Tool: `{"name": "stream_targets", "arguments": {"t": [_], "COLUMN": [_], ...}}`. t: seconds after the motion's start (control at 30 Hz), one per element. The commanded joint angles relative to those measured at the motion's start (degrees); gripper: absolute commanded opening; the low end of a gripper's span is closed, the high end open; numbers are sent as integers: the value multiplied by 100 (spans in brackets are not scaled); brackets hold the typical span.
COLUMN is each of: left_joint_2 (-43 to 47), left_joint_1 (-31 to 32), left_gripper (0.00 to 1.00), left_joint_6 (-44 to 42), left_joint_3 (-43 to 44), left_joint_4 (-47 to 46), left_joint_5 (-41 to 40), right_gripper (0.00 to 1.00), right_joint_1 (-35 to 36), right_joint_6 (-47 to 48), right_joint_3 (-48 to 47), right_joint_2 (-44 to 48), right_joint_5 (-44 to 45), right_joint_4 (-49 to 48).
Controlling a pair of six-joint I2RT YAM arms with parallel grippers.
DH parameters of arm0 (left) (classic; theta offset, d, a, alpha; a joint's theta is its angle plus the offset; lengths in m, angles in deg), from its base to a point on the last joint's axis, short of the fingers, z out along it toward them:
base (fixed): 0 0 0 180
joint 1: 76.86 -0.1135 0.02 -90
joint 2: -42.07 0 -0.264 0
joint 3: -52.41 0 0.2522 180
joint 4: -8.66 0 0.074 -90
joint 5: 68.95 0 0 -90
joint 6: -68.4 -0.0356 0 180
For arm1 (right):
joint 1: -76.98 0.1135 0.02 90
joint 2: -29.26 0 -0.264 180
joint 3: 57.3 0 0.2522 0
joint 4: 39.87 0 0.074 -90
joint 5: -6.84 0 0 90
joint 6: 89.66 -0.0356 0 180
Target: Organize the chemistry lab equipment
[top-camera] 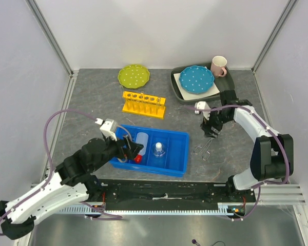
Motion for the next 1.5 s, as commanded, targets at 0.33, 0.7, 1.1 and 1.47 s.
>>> {"name": "stream_targets", "arguments": {"t": [0.33,0.7,1.1,1.47], "left_joint_2": [1472,1024,567,-136], "left_joint_1": [21,21,21,21], "left_gripper": [100,100,100,99], "left_joint_6": [537,562,457,360], "left_joint_3": [-742,-663,-373,-56], "left_joint_4": [-358,-525,-753,-1078], "left_joint_5": [-21,251,374,708], "right_gripper": [78,63,47,21], "right_joint_1": [-2546,-2810,-2810,-2810], "right_joint_6": [-4127,-4629,-4664,-4585], "right_joint_3": [523,303,92,101], "right_joint_2": [-391,-1534,-2167,-2114], "right_joint_5": [-891,-1604,-1806,-1894], "right_joint_4": [-2771,-3027,-3080,-3036]}}
